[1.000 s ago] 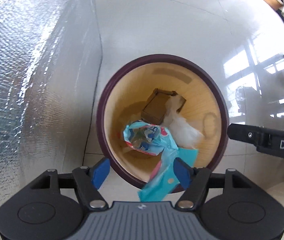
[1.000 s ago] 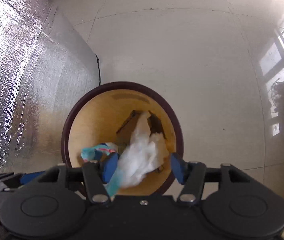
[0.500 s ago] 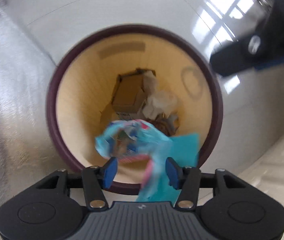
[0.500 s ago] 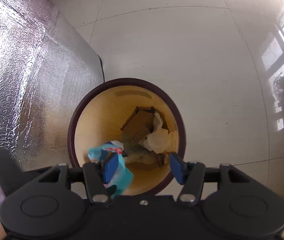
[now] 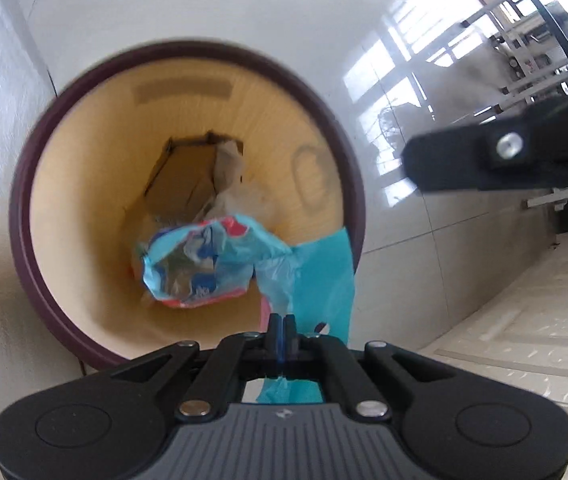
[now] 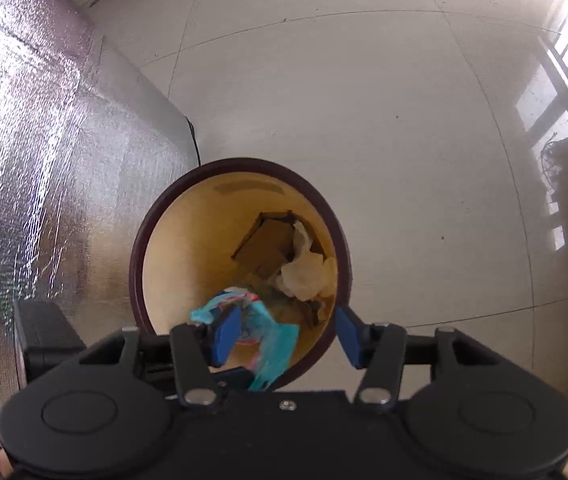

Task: Collect trash
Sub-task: 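Move both open tools back toward the can and gold wrapper on the table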

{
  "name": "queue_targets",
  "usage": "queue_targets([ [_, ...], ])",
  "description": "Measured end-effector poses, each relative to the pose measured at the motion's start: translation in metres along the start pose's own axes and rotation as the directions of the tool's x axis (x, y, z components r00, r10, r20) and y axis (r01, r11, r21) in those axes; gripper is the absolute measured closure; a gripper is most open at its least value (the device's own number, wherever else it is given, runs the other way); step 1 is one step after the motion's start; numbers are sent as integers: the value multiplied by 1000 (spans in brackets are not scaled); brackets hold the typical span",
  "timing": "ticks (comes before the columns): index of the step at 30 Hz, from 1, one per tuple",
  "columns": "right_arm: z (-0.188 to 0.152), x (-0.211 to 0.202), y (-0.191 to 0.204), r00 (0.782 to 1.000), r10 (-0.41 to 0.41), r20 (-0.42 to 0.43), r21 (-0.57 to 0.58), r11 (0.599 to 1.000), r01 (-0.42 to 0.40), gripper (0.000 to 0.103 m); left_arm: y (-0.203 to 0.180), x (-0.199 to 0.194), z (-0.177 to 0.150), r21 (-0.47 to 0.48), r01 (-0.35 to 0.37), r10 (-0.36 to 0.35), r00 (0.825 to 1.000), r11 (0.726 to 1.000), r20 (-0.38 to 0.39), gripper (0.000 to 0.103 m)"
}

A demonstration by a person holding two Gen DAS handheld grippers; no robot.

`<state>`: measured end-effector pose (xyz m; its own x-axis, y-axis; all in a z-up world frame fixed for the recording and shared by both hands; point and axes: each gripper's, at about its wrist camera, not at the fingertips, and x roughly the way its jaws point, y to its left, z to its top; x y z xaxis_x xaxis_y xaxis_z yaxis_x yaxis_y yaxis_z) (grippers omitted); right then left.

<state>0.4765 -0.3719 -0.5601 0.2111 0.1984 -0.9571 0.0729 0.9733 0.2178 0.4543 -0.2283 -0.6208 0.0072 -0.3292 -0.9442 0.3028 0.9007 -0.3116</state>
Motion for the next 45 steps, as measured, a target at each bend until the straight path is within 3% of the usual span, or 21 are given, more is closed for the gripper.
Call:
queue_targets([
  [2,-3,-4,-3,1000,-1,-2,-4,1000,1,49,-1,-8,1,-11,-37,37,999,999,17,103],
  [4,-5,-8,-4,1000,-2,-1,1,1000,2,49,1,-18,2,-39,-74,75,997,997,32,96],
  [6,-6,-11,-3,1000,-1,3,13,1000,0,49,4,-31,1,-71,-93,96,995,993,42,79],
  [10,-11,-27,-3,1000,-2,21,21,1000,1,49,4,-56,0,-78,-139,145,987,987,69,60],
  [12,-14,-37,-3,999,1,37,21,1000,-2,49,3,-69,-1,-83,-157,164,982,984,90,44],
  [14,-16,-47,-2,999,2,54,24,1000,-3,47,2,-83,-2,-85,-182,190,976,980,105,33],
  [18,-21,-67,-3,996,3,89,35,999,-6,37,2,-113,-6,-95,-217,228,967,971,117,8],
  [21,-28,-81,-2,994,-9,105,39,999,5,28,3,-131,-11,-107,-231,244,961,967,127,0],
  [24,-35,-93,-1,993,-24,114,36,999,20,20,0,-151,-14,-105,-246,259,956,964,141,0],
  [27,-42,-107,1,990,-53,132,44,998,47,1,-5,-167,-19,-112,-257,272,950,960,155,0],
  [38,-72,-174,7,971,-101,217,59,994,90,0,-26,-243,-41,-107,-245,265,932,964,249,0],
  [45,-97,-221,22,954,-110,280,35,994,105,0,-46,-298,-62,-99,-220,241,912,970,333,0],
])
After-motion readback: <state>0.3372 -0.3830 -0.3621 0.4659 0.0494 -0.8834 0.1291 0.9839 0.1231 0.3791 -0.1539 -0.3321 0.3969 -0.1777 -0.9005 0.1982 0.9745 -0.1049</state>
